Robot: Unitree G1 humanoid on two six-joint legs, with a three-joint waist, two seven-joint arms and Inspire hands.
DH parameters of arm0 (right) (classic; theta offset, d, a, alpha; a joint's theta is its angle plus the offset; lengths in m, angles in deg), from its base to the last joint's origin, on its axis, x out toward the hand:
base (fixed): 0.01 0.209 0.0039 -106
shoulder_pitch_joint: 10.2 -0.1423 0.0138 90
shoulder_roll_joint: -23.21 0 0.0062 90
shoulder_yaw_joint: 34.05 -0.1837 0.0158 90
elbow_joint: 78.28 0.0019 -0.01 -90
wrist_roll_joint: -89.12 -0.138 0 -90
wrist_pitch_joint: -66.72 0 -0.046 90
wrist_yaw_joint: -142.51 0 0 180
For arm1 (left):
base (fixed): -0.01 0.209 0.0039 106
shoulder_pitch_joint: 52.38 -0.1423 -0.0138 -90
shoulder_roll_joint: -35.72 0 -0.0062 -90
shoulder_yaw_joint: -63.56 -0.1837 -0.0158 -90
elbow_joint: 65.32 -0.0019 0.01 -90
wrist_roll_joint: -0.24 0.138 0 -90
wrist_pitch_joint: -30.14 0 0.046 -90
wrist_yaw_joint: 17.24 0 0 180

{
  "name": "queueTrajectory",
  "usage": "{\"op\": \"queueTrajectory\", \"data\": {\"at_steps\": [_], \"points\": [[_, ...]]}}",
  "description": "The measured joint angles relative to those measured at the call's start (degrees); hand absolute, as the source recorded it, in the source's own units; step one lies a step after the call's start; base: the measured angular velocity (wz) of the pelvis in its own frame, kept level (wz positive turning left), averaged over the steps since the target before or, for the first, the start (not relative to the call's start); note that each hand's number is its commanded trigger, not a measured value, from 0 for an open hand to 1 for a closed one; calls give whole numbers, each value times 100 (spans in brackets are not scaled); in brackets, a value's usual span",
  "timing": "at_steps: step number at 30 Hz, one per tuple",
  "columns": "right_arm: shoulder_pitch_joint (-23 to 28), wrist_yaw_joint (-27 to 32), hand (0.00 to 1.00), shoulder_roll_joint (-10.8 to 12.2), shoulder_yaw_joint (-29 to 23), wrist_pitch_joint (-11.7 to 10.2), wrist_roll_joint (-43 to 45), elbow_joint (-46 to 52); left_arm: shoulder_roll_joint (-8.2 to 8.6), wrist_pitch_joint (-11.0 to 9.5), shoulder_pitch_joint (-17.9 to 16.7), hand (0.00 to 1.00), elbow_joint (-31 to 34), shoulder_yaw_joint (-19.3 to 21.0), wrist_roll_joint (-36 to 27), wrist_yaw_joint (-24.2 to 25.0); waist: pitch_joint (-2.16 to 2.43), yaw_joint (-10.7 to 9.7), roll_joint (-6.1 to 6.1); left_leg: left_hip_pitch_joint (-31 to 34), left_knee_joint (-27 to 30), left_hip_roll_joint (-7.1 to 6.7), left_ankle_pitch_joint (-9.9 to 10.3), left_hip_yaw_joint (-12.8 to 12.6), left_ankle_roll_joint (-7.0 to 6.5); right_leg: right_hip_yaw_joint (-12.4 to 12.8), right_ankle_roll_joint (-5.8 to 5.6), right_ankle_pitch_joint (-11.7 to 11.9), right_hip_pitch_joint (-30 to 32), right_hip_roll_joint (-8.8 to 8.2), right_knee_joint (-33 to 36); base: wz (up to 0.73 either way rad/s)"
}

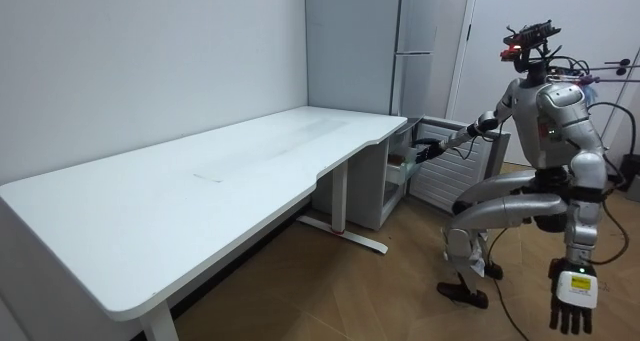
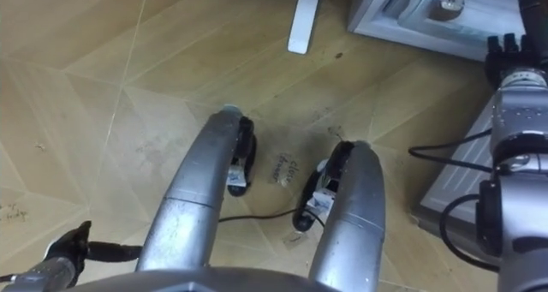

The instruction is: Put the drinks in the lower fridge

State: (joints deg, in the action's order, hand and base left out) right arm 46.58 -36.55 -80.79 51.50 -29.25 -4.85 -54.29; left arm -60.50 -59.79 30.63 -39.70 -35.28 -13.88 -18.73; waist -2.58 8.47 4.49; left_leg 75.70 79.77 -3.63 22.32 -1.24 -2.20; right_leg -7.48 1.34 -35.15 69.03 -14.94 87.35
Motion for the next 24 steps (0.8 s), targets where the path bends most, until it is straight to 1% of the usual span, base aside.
{"op": "queueTrajectory", "data": {"at_steps": [2, 5, 8, 9, 13, 15, 17, 19, 20, 21, 22, 24], "points": [[0, 82, 0, 0, 0, -45, -2, 0, -15, -3, -79, 0, -6, -1, -17, 8, -1, 48, -2, -36, 0, 1, 7, -12, 10, 19, 12, -16, -17, -2, 25, 0], [-4, 172, 0, -1, 1, -150, 8, 3, -101, -20, -185, 0, 4, -1, -31, 90, -1, 137, -2, -58, 2, -3, -3, -9, 37, 27, 54, -38, -15, -14, 73, 0], [-34, 281, 0, -5, 105, -276, 8, 7, -161, -14, -315, 0, 45, -1, -40, 110, -2, 187, -3, -89, 2, -9, -9, -23, 63, 40, 95, -67, -14, -100, 140, 4], [-36, 306, 0, -7, 114, -308, 8, 15, -178, -18, -348, 0, 48, -2, -36, 116, -2, 207, -3, -95, 2, -7, -19, -20, 80, 50, 104, -77, -11, -97, 161, 7], [-36, 451, 0, -7, 134, -337, 5, 147, -234, -48, -560, 0, 183, -1, -40, 177, -4, 241, -7, -108, -6, 1, -23, 1, 128, 32, 146, -97, -10, -99, 179, 0], [-36, 488, 0, -7, 223, -395, 8, 185, -249, -52, -634, 0, 205, 6, -44, 211, -5, 272, -7, -116, -4, 26, -22, 0, 146, 33, 164, -106, -4, -89, 188, -3], [-35, 752, 0, -7, 328, -451, 7, 477, -249, -54, -716, 0, 191, 95, -38, 220, -5, 288, -7, -140, 3, 79, -15, -21, 163, 38, 189, -118, -2, -82, 203, -9], [-35, 977, 0, -7, 332, -461, 7, 768, -258, -57, -764, 0, 172, 207, -42, 221, -5, 282, -7, -146, 8, 104, -7, -29, 180, 34, 214, -130, 10, -82, 217, -6], [-35, 1079, 0, -6, 353, -475, 7, 962, -296, -57, -764, 0, 153, 206, -44, 222, -5, 282, -7, -150, 4, 114, -8, -23, 198, 23, 231, -139, 11, -82, 220, 0], [-35, 1120, 0, -6, 384, -495, 7, 1055, -317, -57, -764, 0, 145, 205, -45, 222, -4, 282, -7, -154, 2, 116, -8, -19, 211, 18, 240, -143, 10, -82, 225, 0], [-35, 1163, 0, -6, 460, -559, 8, 1207, -339, -57, -764, 0, 139, 202, -46, 219, -4, 281, -7, -165, 3, 115, -5, -16, 234, 17, 260, -153, 6, -81, 241, 0], [-50, 1177, 0, -7, 642, -649, 12, 1412, -346, -54, -764, 0, 139, 188, -46, 221, -5, 282, -6, -188, -8, 116, 8, 4, 288, -12, 316, -181, -21, -82, 247, 0]]}}
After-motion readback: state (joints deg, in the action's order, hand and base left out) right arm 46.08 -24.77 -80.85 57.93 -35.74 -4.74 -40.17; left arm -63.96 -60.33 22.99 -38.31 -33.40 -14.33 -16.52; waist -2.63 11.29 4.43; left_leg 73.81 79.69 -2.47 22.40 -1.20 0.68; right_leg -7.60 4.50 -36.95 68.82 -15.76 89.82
